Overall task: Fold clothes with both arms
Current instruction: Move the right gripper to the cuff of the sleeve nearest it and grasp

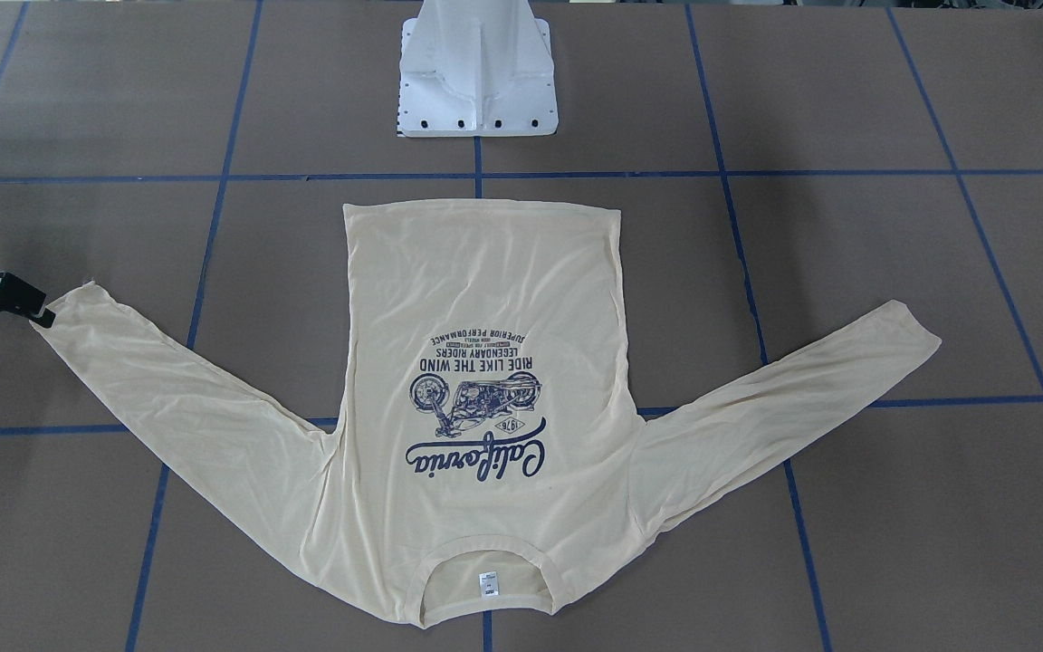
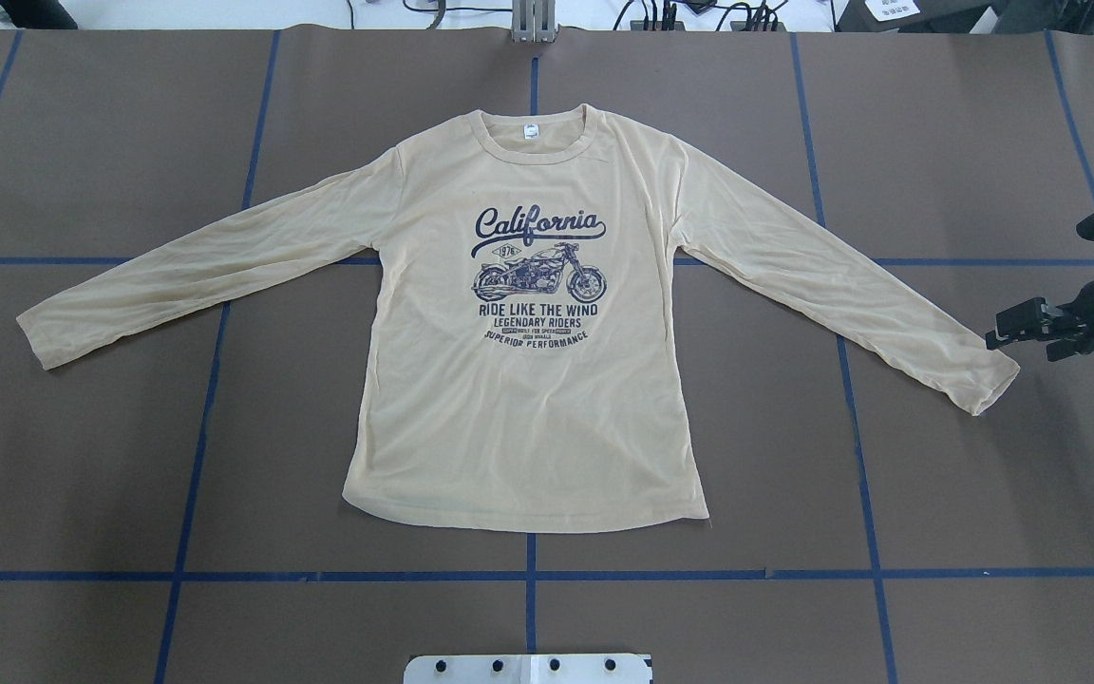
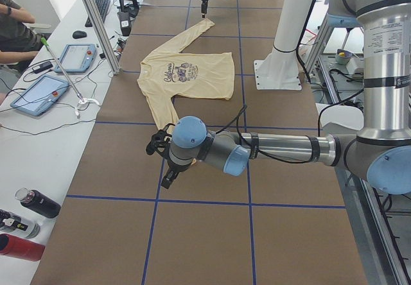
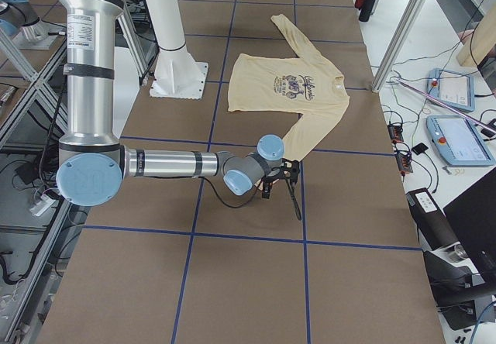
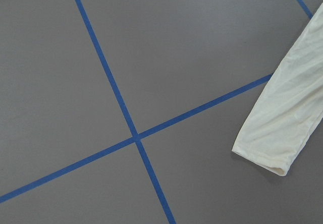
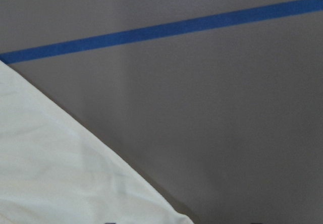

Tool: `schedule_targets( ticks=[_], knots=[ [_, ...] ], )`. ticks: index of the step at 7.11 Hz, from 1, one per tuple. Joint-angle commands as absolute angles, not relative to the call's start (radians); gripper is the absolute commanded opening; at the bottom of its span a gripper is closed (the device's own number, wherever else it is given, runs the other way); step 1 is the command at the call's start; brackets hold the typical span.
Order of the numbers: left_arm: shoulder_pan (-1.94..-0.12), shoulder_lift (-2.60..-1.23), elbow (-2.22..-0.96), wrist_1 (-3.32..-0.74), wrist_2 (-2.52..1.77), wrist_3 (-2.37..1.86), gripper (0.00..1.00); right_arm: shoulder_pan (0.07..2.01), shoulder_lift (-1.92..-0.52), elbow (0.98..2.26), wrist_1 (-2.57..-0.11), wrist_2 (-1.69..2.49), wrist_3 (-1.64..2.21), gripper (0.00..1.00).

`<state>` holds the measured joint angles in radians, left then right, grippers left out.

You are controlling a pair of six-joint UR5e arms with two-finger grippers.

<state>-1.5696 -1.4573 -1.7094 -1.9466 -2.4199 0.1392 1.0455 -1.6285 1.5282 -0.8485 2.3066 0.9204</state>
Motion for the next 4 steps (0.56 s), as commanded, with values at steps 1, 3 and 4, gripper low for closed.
schedule_targets(
  ticks=[1, 3, 4],
  knots=[
    [-1.569, -1.457, -1.710, -1.947, -2.421, 0.140, 1.00, 1.032, -1.615, 1.513, -0.850, 2.303, 0.922, 0.88],
    [-1.569, -1.457, -1.710, -1.948, -2.419, 0.140, 1.00, 1.026, -1.617, 1.511, -0.850, 2.303, 0.922, 0.55],
    [-1.569, -1.457, -1.710, -1.950, -2.421, 0.140, 1.00, 1.025, -1.617, 1.505, -0.847, 2.304, 0.920, 0.44]
  ],
)
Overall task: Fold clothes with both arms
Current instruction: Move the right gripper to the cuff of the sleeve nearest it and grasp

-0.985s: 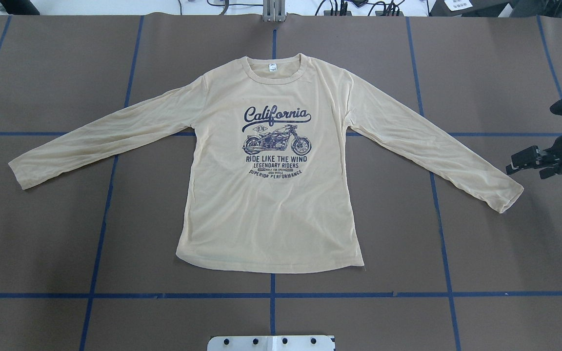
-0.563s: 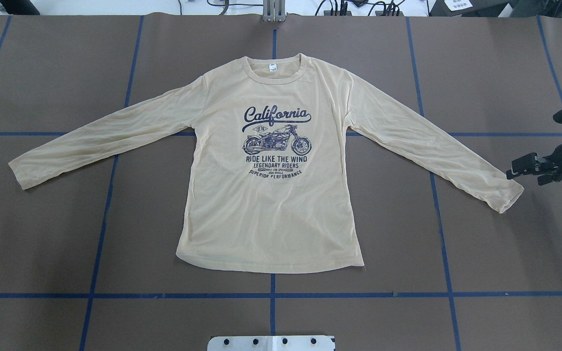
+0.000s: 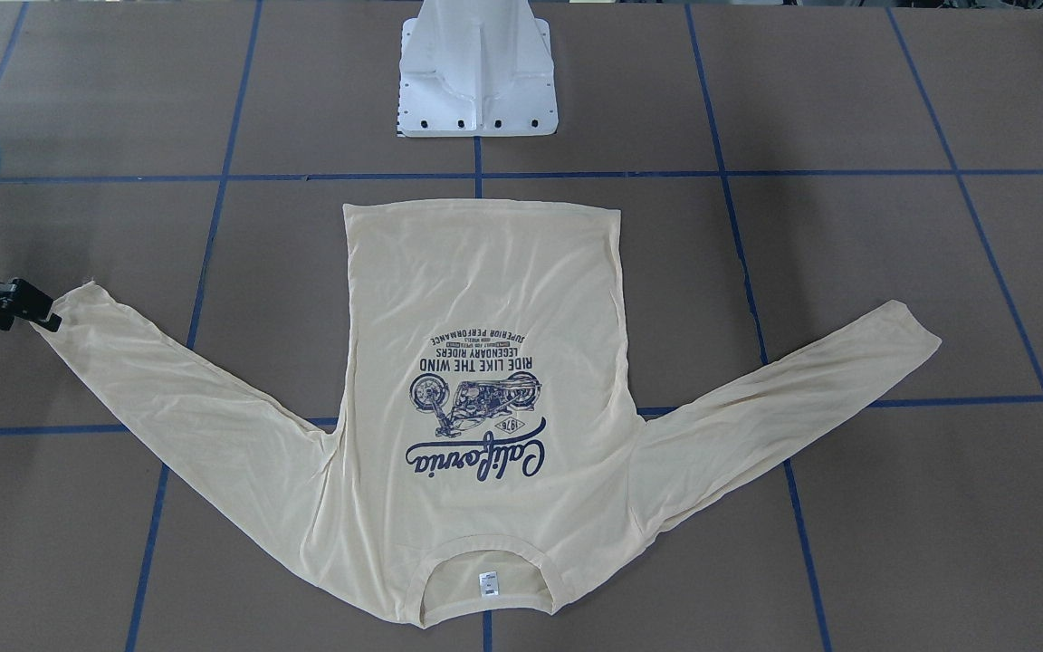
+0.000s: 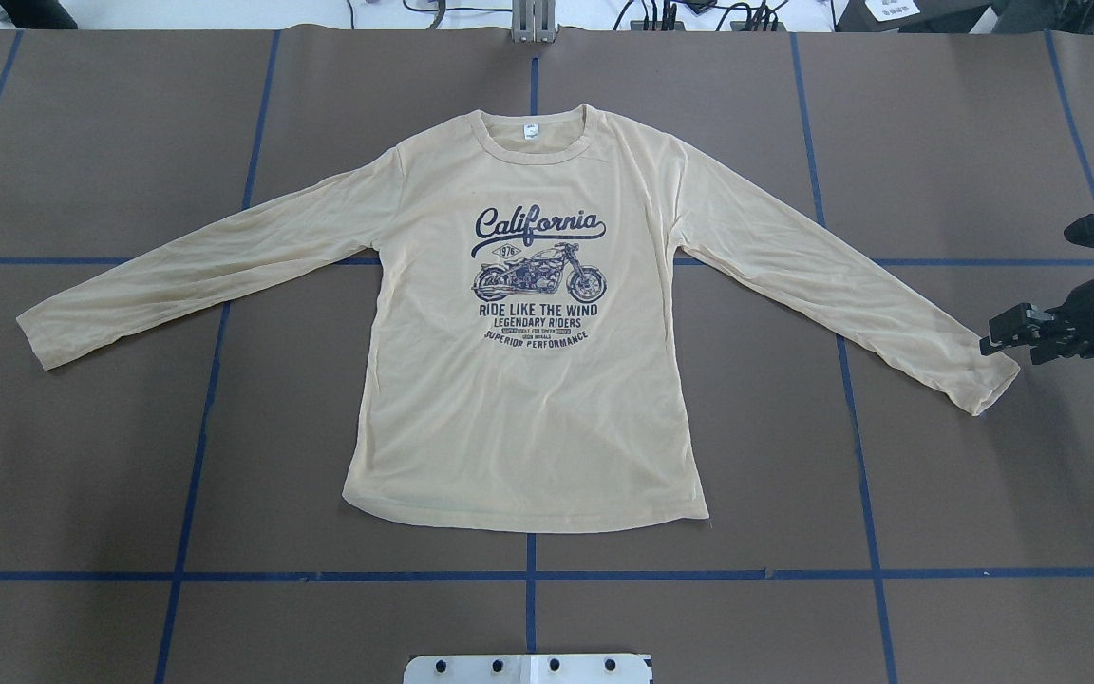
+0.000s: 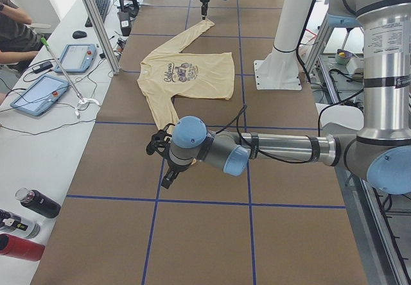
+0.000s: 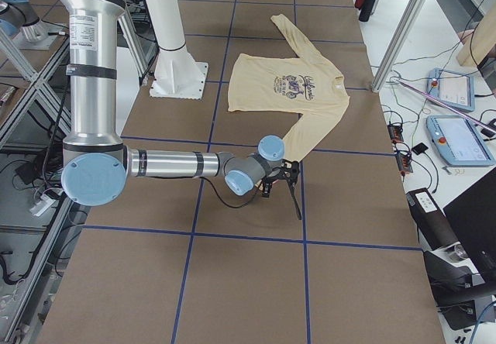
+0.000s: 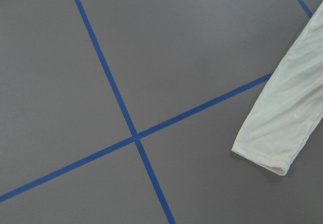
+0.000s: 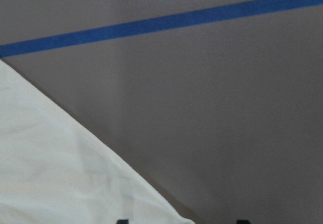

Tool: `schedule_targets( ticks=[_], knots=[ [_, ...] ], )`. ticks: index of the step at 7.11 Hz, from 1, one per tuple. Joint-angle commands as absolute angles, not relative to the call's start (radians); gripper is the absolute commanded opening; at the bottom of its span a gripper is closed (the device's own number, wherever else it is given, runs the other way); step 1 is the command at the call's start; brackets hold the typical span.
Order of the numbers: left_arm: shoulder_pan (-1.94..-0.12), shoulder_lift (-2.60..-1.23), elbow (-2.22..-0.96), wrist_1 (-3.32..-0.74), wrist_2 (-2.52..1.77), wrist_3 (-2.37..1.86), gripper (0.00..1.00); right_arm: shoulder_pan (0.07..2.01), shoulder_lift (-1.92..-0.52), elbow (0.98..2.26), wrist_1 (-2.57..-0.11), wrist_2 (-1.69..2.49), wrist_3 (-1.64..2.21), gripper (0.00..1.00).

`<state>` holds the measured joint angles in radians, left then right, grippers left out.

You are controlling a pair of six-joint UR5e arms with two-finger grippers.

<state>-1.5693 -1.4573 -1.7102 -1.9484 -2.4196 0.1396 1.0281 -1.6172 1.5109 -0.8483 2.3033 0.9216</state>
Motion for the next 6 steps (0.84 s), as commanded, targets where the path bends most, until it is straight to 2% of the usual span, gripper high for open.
schedule_targets(
  ticks=[1, 2, 4, 6],
  knots=[
    [-1.571, -1.457, -1.710, -1.950, -2.419, 0.140, 1.00, 1.025, -1.617, 1.505, -0.847, 2.306, 0.920, 0.15],
    [-1.569, -1.457, -1.710, -1.950, -2.419, 0.141, 1.00, 1.025, -1.617, 1.505, -0.848, 2.306, 0.920, 0.00],
    [-1.569, -1.457, -1.709, -1.956, -2.419, 0.140, 1.00, 1.029, -1.624, 1.535, -0.847, 2.322, 0.920, 0.00],
    [-1.569, -1.457, -1.710, -1.956, -2.419, 0.141, 1.00, 1.028, -1.583, 1.621, -0.891, 2.380, 0.954, 0.00]
  ],
)
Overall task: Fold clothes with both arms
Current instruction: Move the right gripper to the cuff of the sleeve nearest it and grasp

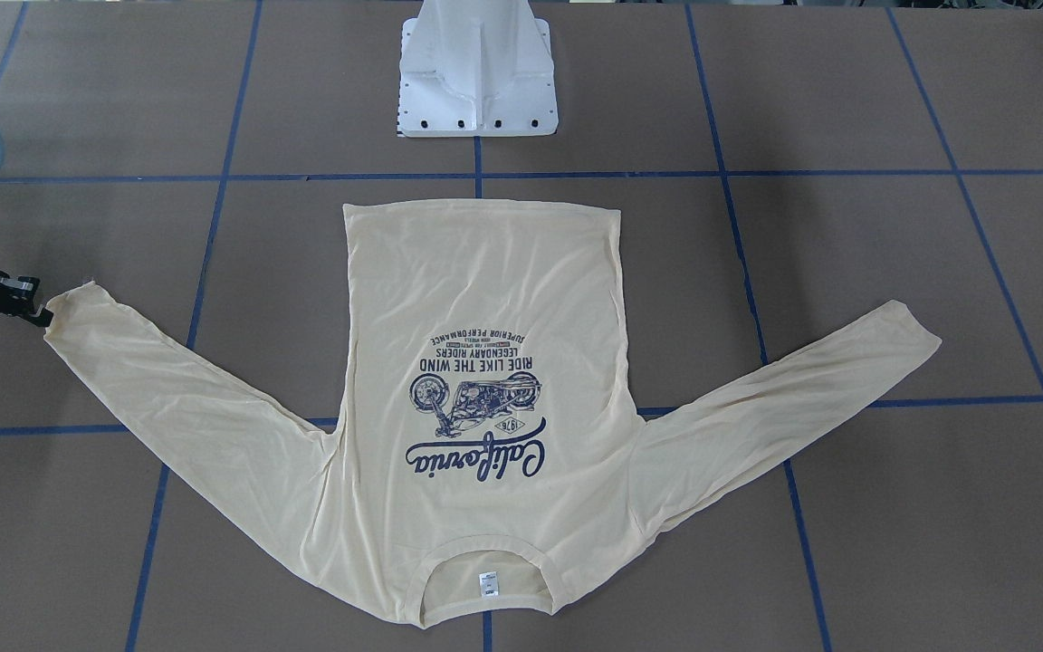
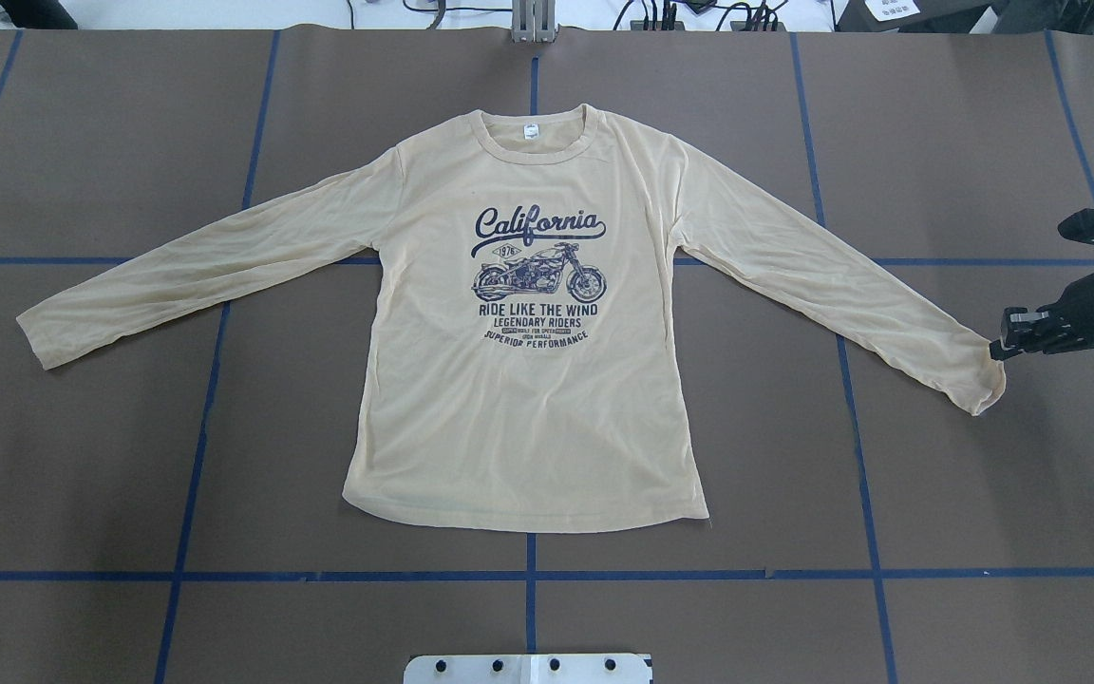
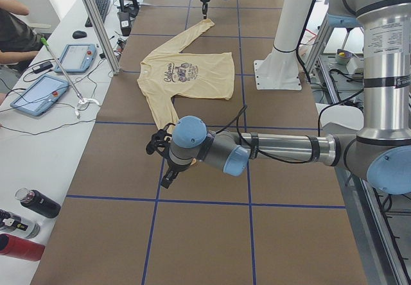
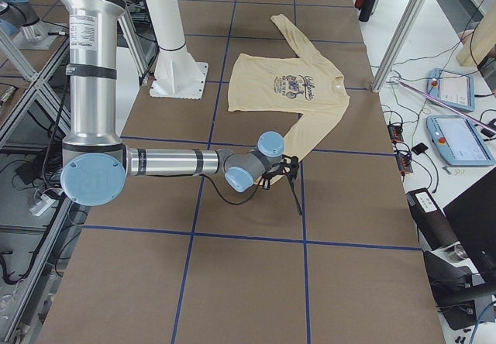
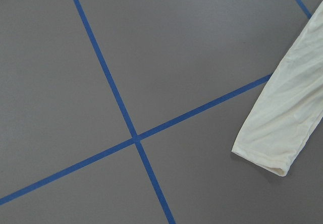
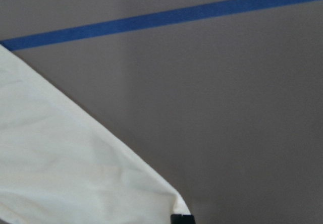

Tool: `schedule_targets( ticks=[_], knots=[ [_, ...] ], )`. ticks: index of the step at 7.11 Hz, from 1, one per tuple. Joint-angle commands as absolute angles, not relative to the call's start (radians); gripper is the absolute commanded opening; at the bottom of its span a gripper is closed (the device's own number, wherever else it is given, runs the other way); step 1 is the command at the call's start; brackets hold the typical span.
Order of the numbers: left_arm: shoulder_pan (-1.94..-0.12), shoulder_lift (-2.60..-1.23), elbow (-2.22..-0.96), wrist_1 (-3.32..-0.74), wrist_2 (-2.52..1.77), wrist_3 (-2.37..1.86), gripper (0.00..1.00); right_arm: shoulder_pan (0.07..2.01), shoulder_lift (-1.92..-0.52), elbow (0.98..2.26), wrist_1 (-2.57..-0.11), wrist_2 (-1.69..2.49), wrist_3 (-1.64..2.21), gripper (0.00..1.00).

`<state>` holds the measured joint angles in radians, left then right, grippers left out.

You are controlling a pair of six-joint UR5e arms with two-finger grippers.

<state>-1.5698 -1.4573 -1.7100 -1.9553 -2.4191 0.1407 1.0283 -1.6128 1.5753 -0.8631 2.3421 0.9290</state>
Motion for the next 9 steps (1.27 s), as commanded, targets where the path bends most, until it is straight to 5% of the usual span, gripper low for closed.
schedule_targets(
  ticks=[1, 9],
  knots=[
    [-1.569, -1.457, -1.712, -1.957, -2.419, 0.141, 1.00, 1.029, -1.490, 1.631, -0.952, 2.411, 1.042, 0.00],
    [-1.569, -1.457, -1.720, -1.970, -2.421, 0.140, 1.00, 0.971, -0.938, 1.631, -1.244, 2.289, 1.489, 0.00]
  ],
)
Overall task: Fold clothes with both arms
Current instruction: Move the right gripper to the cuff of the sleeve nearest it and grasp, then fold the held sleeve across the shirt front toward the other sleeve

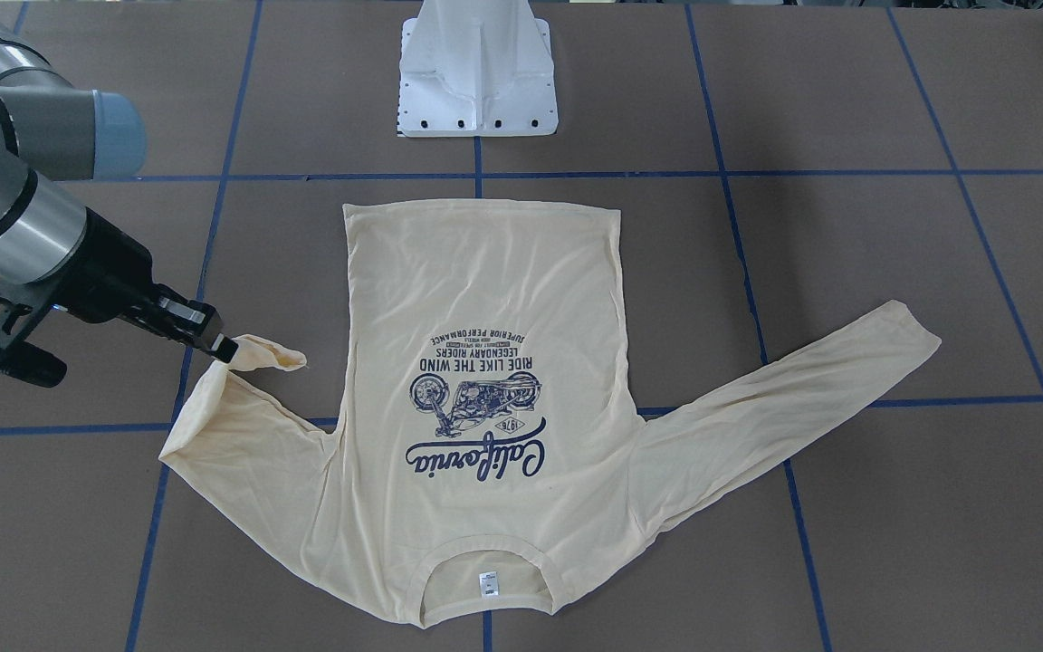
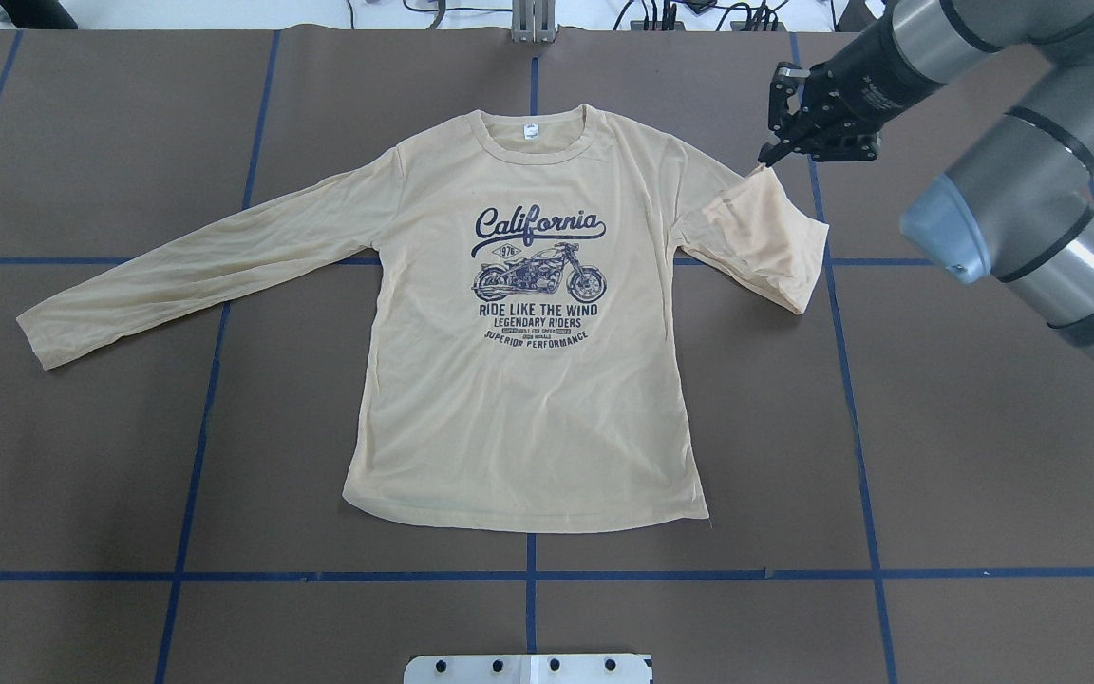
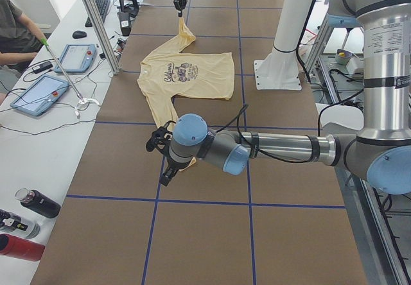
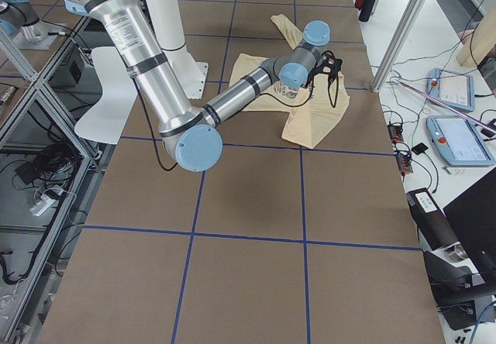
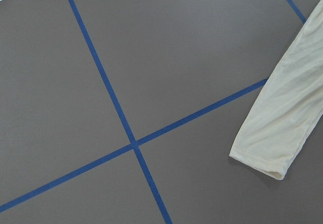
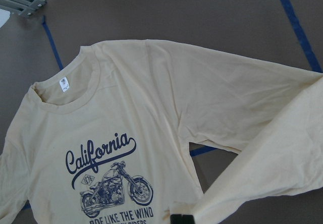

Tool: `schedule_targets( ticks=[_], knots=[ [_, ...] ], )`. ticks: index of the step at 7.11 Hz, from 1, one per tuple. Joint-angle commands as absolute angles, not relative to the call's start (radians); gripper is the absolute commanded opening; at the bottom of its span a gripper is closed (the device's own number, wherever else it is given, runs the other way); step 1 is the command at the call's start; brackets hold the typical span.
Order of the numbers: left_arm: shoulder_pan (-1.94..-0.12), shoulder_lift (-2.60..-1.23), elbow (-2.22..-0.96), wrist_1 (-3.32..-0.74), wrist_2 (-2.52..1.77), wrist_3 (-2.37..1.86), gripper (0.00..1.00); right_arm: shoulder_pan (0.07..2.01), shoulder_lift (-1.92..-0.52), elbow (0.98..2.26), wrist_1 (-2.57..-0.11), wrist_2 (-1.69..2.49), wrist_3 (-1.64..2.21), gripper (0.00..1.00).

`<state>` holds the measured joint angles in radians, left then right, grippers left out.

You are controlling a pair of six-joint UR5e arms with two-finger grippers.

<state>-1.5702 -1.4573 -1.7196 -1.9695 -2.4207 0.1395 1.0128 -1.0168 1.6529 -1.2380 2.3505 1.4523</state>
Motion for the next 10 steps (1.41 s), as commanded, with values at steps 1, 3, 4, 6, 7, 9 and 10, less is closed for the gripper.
schedule_targets(
  ticks=[1, 3, 4, 6, 7, 9, 10],
  knots=[
    [-1.571, -1.457, -1.720, -1.970, -2.421, 0.140, 1.00, 0.922, -0.858, 1.602, -1.246, 2.193, 1.503, 0.00],
    [-1.569, -1.457, -1.720, -1.968, -2.421, 0.140, 1.00, 0.855, -0.703, 1.513, -1.238, 2.135, 1.514, 0.00],
    [-1.569, -1.457, -1.720, -1.968, -2.421, 0.140, 1.00, 0.809, -0.634, 1.478, -1.235, 2.114, 1.506, 0.00],
    [-1.569, -1.457, -1.720, -1.968, -2.421, 0.140, 1.00, 0.679, -0.585, 1.470, -1.233, 2.008, 1.480, 0.00],
    [-1.571, -1.457, -1.720, -1.968, -2.421, 0.140, 1.00, 0.640, -0.581, 1.474, -1.232, 2.005, 1.471, 0.00],
    [-1.569, -1.457, -1.718, -1.968, -2.421, 0.140, 1.00, 0.594, -0.569, 1.489, -1.230, 2.005, 1.451, 0.00],
    [-1.569, -1.457, -1.717, -1.968, -2.419, 0.140, 1.00, 0.569, -0.575, 1.488, -1.230, 1.991, 1.450, 0.00]
  ],
)
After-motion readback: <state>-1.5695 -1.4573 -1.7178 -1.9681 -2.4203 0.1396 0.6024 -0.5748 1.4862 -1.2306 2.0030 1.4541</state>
